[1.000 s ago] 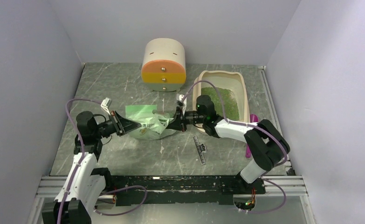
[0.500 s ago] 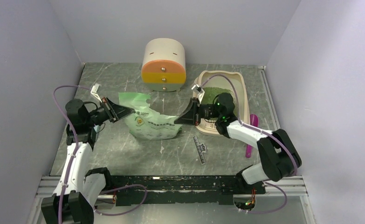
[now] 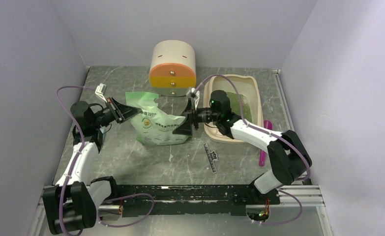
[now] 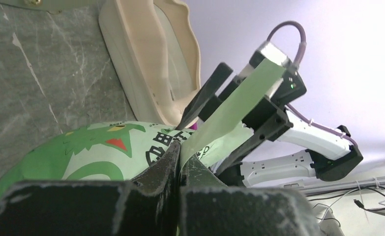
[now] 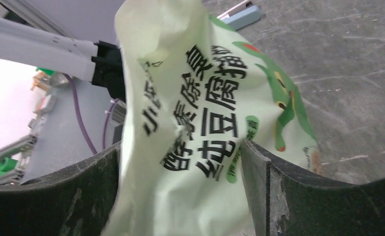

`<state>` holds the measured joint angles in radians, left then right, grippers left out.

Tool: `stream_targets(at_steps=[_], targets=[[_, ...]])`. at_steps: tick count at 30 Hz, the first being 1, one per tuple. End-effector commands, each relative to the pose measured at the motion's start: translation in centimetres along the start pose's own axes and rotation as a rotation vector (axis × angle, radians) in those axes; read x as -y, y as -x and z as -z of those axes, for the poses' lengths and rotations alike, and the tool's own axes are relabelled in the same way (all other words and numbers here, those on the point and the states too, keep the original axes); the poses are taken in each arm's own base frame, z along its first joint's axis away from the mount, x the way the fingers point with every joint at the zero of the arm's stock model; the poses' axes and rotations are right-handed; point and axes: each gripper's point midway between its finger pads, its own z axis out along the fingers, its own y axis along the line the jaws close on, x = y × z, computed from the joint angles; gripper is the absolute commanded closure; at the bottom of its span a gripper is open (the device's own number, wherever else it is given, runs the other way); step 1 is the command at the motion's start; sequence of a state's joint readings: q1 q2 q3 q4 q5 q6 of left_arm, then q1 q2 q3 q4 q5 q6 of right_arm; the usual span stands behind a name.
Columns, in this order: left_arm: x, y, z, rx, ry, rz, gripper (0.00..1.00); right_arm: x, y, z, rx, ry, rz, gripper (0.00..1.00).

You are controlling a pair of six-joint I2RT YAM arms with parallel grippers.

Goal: Fill the litter box with clean litter
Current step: Close the cat litter bag at the center of the board.

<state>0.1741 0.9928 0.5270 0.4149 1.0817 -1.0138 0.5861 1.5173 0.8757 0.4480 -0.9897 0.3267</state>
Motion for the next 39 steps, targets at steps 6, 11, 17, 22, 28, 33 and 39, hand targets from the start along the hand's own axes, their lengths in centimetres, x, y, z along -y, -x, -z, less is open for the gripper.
stream_targets(at_steps=[6, 11, 17, 22, 28, 33, 39], targets=[[1.4, 3.7, -0.5, 0.035, -0.035, -0.155, 0.95, 2.6, 1.4, -3.0, 0.034, -0.041, -0.008, 0.58], [1.2, 4.4, 0.5, 0.058, -0.054, -0.161, 0.95, 2.4, 1.9, -0.7, 0.083, 0.101, -0.422, 1.00], [1.0, 4.3, 1.2, 0.058, -0.113, -0.111, 0.93, 1.1, 2.4, 0.1, 0.104, 0.198, -0.630, 1.00], [-1.5, 6.9, 1.8, 0.061, 0.270, -0.296, 0.43, 2.4, 1.3, -0.2, 0.087, 0.130, -0.718, 1.00], [4.2, 8.8, 1.9, 0.070, 0.217, -0.627, 0.36, 4.7, 0.3, -0.5, 0.045, -0.025, -0.738, 1.00], [8.0, 0.8, -4.1, -0.189, 0.027, -0.961, 0.37, 4.4, 1.2, -0.5, 0.053, -0.028, -0.725, 1.00], [5.3, -4.8, -9.1, -0.426, 0.108, -1.222, 0.37, 3.9, 2.0, -0.3, 0.039, -0.016, -0.682, 1.00]])
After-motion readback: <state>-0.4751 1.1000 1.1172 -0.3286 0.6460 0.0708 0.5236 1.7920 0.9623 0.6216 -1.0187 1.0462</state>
